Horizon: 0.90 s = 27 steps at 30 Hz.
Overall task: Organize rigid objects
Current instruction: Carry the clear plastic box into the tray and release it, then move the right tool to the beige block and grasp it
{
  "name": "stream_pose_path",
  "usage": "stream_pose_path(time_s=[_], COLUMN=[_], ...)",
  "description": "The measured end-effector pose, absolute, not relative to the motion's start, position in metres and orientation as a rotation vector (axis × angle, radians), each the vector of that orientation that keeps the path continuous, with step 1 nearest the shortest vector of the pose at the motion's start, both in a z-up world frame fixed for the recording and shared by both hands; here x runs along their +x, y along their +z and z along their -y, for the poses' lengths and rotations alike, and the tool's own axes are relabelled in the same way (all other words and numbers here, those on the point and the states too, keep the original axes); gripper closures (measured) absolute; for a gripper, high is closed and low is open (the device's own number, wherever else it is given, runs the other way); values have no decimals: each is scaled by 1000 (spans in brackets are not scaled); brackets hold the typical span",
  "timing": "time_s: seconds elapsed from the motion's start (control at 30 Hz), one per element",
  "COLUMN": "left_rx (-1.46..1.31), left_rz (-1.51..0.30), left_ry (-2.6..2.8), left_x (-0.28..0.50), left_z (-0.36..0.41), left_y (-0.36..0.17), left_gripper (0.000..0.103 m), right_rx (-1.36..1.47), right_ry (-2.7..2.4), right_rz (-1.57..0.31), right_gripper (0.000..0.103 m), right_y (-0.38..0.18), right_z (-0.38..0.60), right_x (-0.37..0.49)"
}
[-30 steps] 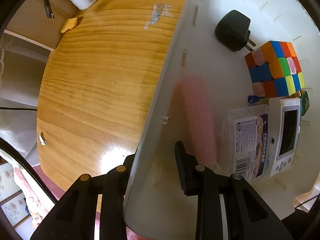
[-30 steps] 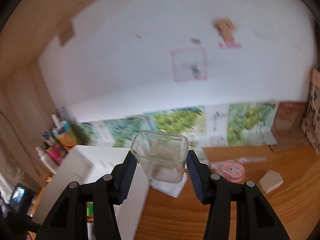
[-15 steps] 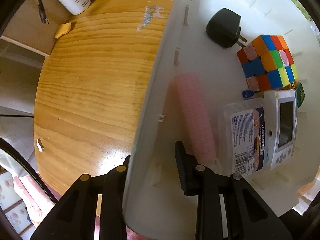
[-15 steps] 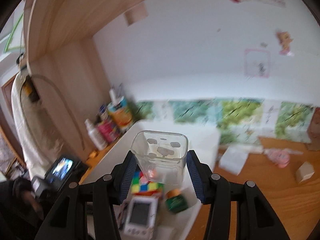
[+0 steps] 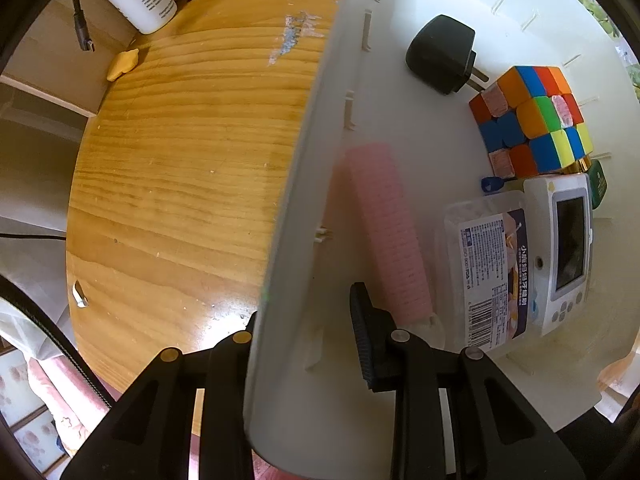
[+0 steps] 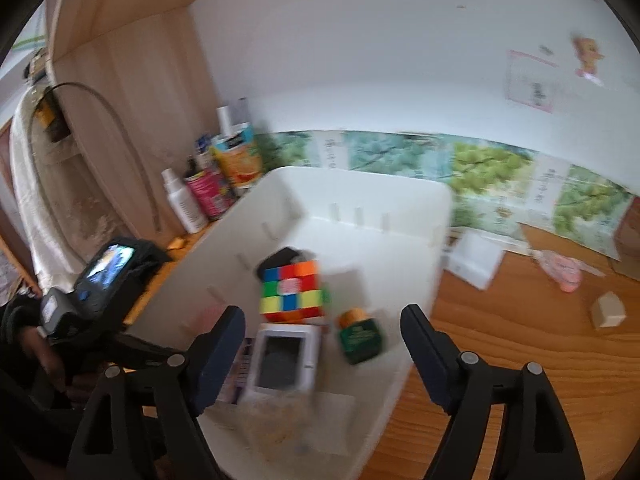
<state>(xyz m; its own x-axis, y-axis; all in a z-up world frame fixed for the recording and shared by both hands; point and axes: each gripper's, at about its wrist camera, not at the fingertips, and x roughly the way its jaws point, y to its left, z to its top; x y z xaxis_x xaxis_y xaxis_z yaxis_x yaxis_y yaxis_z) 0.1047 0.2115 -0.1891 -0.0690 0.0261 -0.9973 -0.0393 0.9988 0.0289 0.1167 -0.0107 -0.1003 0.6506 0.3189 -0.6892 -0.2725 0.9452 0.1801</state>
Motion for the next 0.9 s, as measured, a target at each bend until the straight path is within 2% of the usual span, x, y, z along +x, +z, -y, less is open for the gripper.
stream_pose_path(time_s=[0.2,0.33,0.7,0.9], left_rx=[-17,20,23,-12], left_rz=[-1638,-1661,-1702,-1708], left_ry=[54,47,81,121], left_x=[101,102,111,114], left_z=[-216,-213,-208,-212], left_y=[-189,-190,-193,-196], left_gripper=[72,72,70,69], right_rx=[92,96,107,129], right_ry=[156,-2,-310,-347], right_rz=[-790,-760,-672,-683], right_gripper=[20,2,1,0], right_y=[-97,-93,-82,-100], right_z=[66,115,232,269], right_x=[121,122,131,155])
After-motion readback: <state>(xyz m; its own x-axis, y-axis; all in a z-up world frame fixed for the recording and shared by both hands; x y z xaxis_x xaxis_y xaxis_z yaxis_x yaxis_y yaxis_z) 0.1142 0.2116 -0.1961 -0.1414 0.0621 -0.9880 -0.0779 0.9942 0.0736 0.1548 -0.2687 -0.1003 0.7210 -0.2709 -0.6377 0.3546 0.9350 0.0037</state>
